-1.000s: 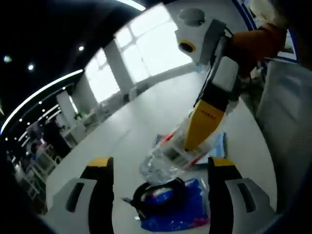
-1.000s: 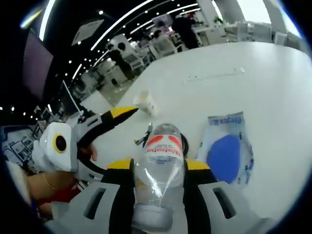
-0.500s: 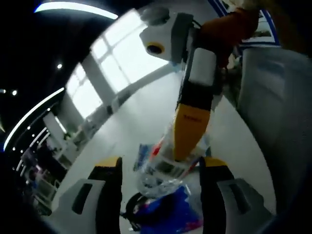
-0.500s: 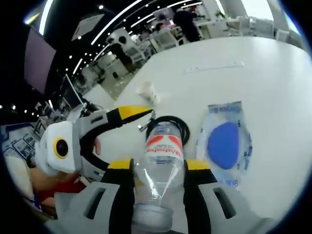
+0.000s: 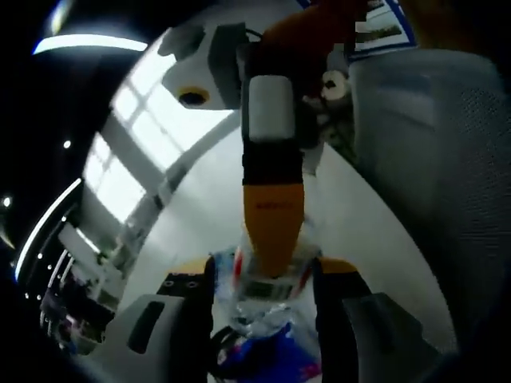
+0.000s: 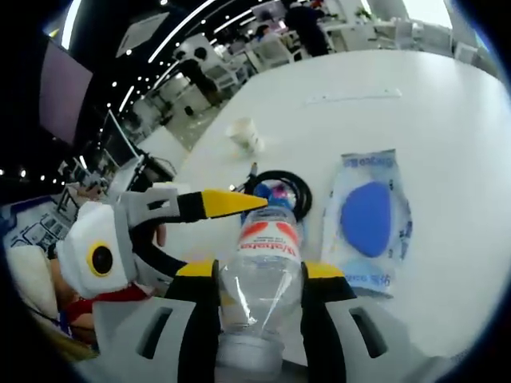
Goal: Arrange the tabletop items into an orderly group along one side of the table until the central work area is clear of visible clutter.
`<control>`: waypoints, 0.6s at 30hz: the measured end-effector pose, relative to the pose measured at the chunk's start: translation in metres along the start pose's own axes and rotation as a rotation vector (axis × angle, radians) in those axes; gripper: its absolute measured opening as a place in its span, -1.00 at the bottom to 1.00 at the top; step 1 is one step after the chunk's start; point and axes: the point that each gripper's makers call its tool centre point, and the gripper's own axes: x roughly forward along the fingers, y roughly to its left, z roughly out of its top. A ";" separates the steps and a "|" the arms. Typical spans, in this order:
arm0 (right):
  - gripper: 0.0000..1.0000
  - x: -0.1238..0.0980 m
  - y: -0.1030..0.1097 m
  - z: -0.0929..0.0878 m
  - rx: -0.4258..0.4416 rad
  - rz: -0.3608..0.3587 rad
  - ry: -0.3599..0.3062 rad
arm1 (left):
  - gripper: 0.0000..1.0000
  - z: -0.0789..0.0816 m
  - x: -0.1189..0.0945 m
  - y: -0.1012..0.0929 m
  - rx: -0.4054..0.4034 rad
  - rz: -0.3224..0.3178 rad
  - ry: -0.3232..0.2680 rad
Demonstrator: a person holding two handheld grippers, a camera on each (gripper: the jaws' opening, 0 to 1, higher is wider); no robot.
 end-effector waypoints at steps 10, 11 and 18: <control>-0.24 0.000 0.007 -0.003 -0.017 0.012 0.041 | -0.28 0.000 -0.002 -0.010 0.068 -0.045 0.014; -0.24 0.000 0.007 -0.003 -0.015 0.013 0.043 | -0.29 0.001 -0.002 -0.010 0.077 -0.043 0.014; -0.23 -0.002 0.007 -0.007 0.011 0.023 0.070 | -0.33 0.004 -0.003 -0.013 0.068 -0.056 0.015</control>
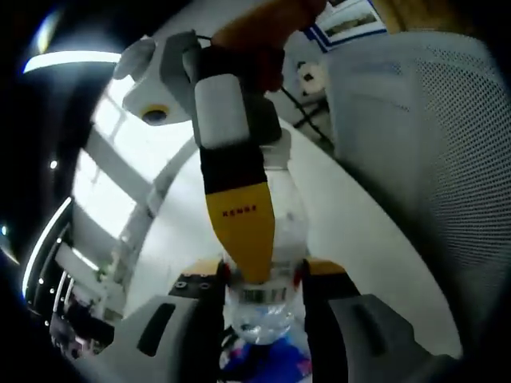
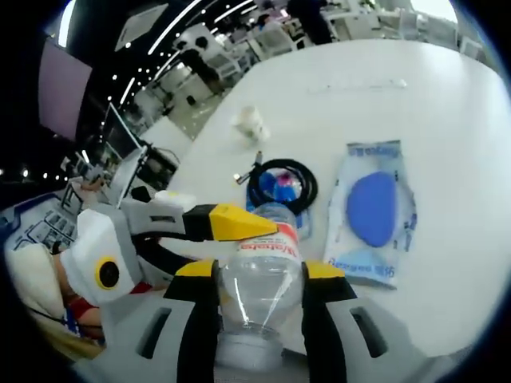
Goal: Arrange the tabletop items into an orderly group along one side of the table until the central work area is clear of visible clutter.
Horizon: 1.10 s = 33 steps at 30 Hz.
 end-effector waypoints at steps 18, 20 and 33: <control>-0.05 -0.004 0.002 -0.008 0.102 0.102 0.055 | -0.37 0.001 0.004 -0.012 -0.201 -0.034 0.020; -0.01 -0.001 0.004 -0.011 0.115 0.130 0.070 | -0.37 -0.002 0.005 -0.015 -0.277 -0.036 0.005; 0.19 0.010 0.004 -0.014 0.152 0.229 0.031 | -0.35 -0.015 0.011 -0.021 -0.489 -0.034 -0.116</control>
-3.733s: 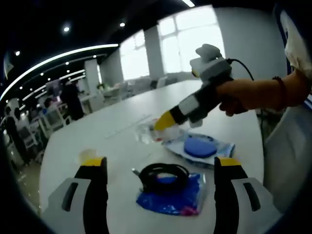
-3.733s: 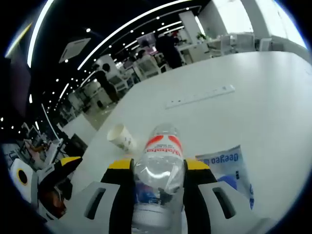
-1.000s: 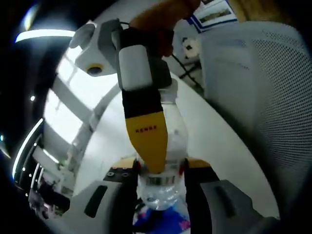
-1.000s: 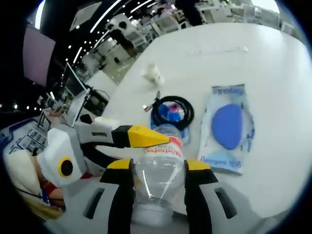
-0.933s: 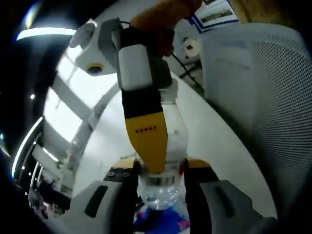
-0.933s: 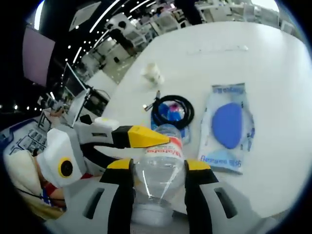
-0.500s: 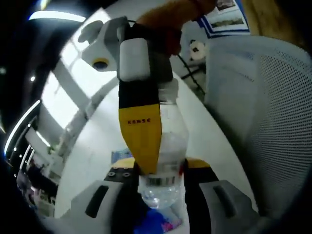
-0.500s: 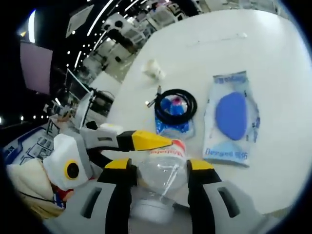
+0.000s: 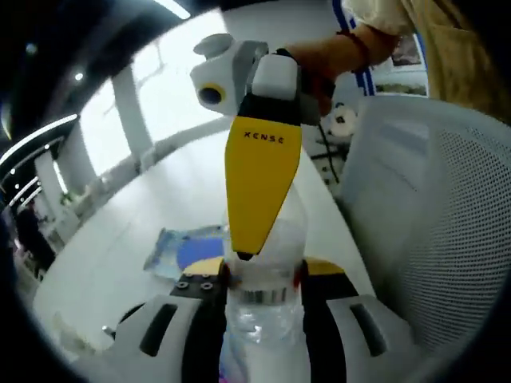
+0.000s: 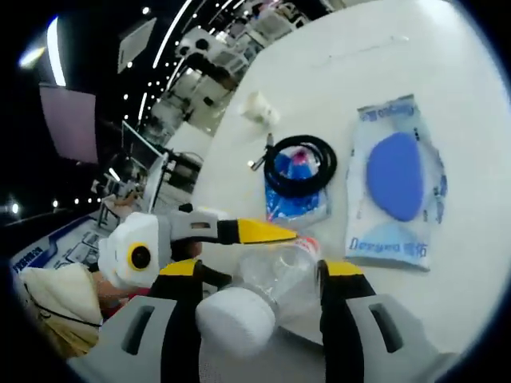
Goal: Arrange the tabletop items into an orderly group along one side of the table until the central work area is clear of visible clutter.
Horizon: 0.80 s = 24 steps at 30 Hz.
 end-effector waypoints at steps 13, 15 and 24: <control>0.28 0.007 0.010 -0.003 -0.108 0.062 -0.029 | -0.33 -0.007 -0.009 0.004 -0.154 -0.092 -0.132; 0.26 0.007 0.010 -0.004 -0.113 0.069 -0.032 | -0.33 -0.009 -0.010 0.003 -0.174 -0.114 -0.141; 0.17 0.006 0.012 -0.010 -0.240 0.060 -0.038 | -0.32 -0.011 -0.011 -0.004 -0.154 -0.192 -0.151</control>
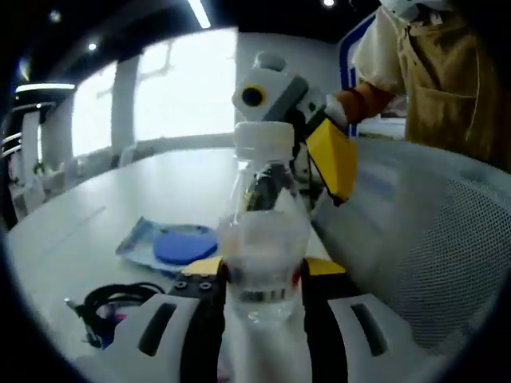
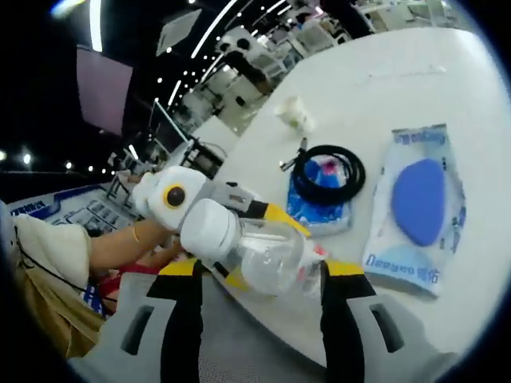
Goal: Arrange the tabletop items into an orderly group along one side of the table until the central work area is clear of visible clutter.
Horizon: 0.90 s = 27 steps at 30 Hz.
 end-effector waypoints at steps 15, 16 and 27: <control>0.25 -0.013 -0.005 0.009 -0.061 -0.034 -0.069 | 0.19 -0.002 -0.008 0.001 -0.163 0.200 -0.003; 0.26 -0.014 -0.005 0.011 -0.091 -0.033 -0.085 | 0.25 0.000 -0.010 -0.001 -0.173 0.205 -0.019; 0.44 -0.019 0.003 0.025 -0.404 -0.020 -0.192 | 0.96 0.003 -0.022 -0.002 -0.223 0.344 -0.017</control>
